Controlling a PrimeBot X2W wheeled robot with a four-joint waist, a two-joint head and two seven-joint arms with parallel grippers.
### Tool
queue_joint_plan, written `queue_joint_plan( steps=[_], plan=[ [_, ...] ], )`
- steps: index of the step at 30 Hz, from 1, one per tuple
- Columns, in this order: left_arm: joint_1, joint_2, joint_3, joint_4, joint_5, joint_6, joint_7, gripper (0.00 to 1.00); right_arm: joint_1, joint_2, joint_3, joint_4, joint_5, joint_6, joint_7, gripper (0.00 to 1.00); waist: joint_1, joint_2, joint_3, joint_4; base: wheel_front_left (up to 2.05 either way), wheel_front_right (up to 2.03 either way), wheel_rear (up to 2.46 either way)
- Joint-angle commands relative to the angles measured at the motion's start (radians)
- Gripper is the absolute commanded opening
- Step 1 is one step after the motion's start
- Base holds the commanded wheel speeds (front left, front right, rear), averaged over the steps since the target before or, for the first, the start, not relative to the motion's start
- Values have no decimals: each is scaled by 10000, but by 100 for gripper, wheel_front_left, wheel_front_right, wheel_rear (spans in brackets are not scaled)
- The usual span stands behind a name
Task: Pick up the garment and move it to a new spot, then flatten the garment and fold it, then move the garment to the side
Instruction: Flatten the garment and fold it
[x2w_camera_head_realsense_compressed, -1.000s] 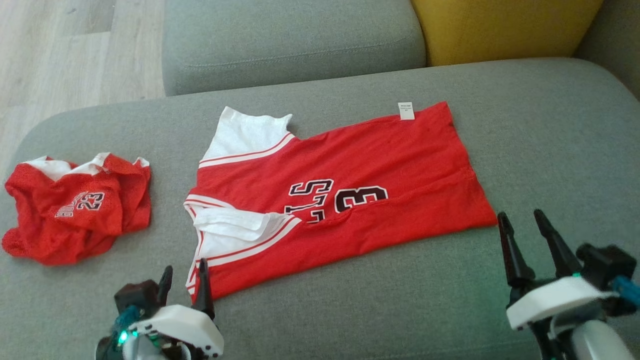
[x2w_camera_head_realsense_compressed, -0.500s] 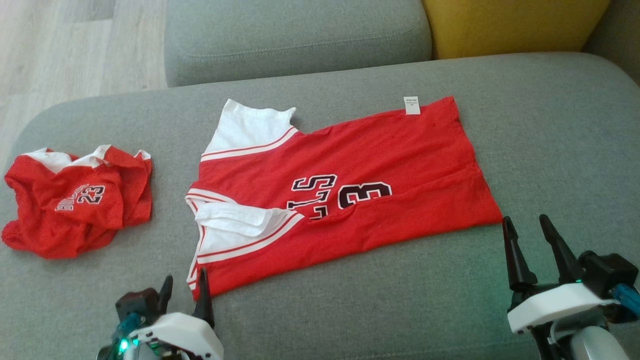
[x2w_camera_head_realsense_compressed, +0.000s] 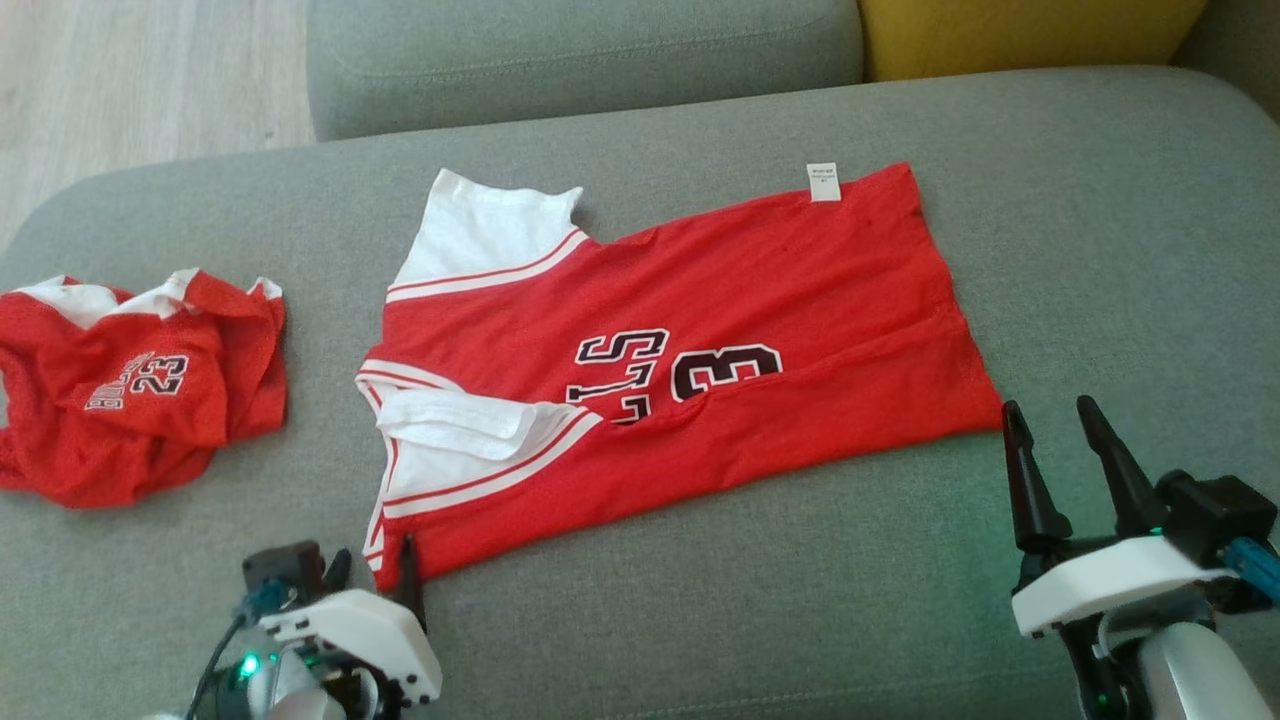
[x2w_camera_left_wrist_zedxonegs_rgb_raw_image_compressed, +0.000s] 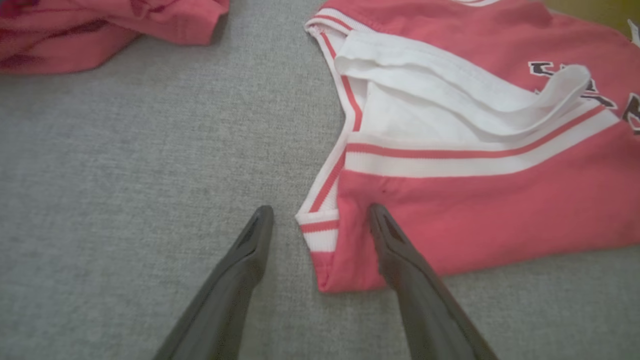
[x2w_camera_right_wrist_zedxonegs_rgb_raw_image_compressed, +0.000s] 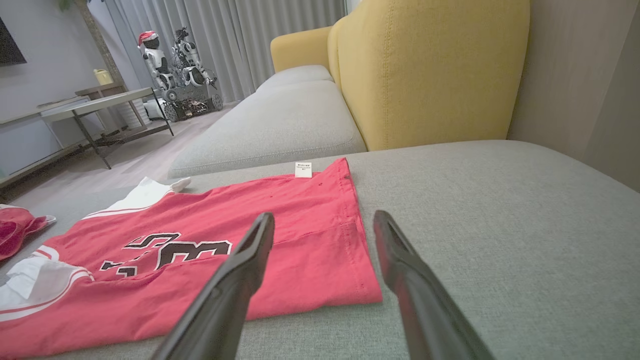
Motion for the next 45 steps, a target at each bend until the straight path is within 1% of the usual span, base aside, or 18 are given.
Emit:
queue_joint_plan(
  steps=[1,2,3,8,11,13,15,18,26,32,34,35,36,39,45],
  plan=[
    [-505,132,190,-115,-61,-75,63,100,-455,-121,211,-253,-78,-7,-10,100,0,0,53,-8,0,0,0],
    [-564,125,134,-59,-72,-156,113,37,-514,-140,214,-220,-93,-7,3,100,0,0,93,-6,0,0,0],
    [-622,121,96,-34,-73,-213,105,0,-581,-156,219,-168,-108,-7,37,100,0,0,130,-1,0,0,0],
    [-921,118,120,-236,-69,-230,-356,0,-1138,-154,109,413,-201,-7,502,100,0,0,395,151,0,0,0],
    [-1065,132,86,-489,3,-255,-631,0,-1586,-29,-303,1181,-294,-7,1201,100,0,0,557,341,0,0,0],
    [-1135,121,43,-690,47,-276,-755,0,-1941,211,-774,1699,-258,-7,1626,100,0,0,665,484,0,0,0],
    [-1189,97,0,-869,73,-300,-847,0,-2295,378,-1150,2170,-161,-7,1941,100,0,0,784,630,0,0,0],
    [-1223,55,-127,-994,130,-322,-909,0,-2714,428,-1481,2839,-359,-7,2254,100,0,0,954,799,0,0,0],
    [-1337,0,-355,-1145,197,-325,-969,0,-3612,552,-2144,4267,-445,-7,2558,100,0,0,1323,980,0,0,0],
    [-1467,63,-434,-1156,224,-317,-971,0,-4050,517,-2135,5107,-303,-7,2610,100,0,0,1469,995,0,0,0],
    [-1515,85,-437,-1161,218,-301,-972,0,-4139,514,-1992,5360,-233,-7,2709,100,0,0,1488,997,0,0,0],
    [-1534,97,-436,-1160,213,-292,-973,0,-4167,538,-1825,5462,-133,-7,2834,34,0,0,1486,994,0,0,0],
    [-1547,114,-434,-1155,212,-276,-974,0,-4186,536,-1625,5492,-48,-7,2883,0,0,0,1480,984,0,0,0],
    [-1560,184,-423,-1114,216,-231,-981,0,-4193,410,-1285,5519,233,-7,2870,0,0,0,1430,924,0,0,0],
    [-1491,283,-438,-1028,222,-197,-1010,0,-4118,105,-1092,5462,483,-7,2617,0,0,0,1171,773,0,0,0]
  ],
)
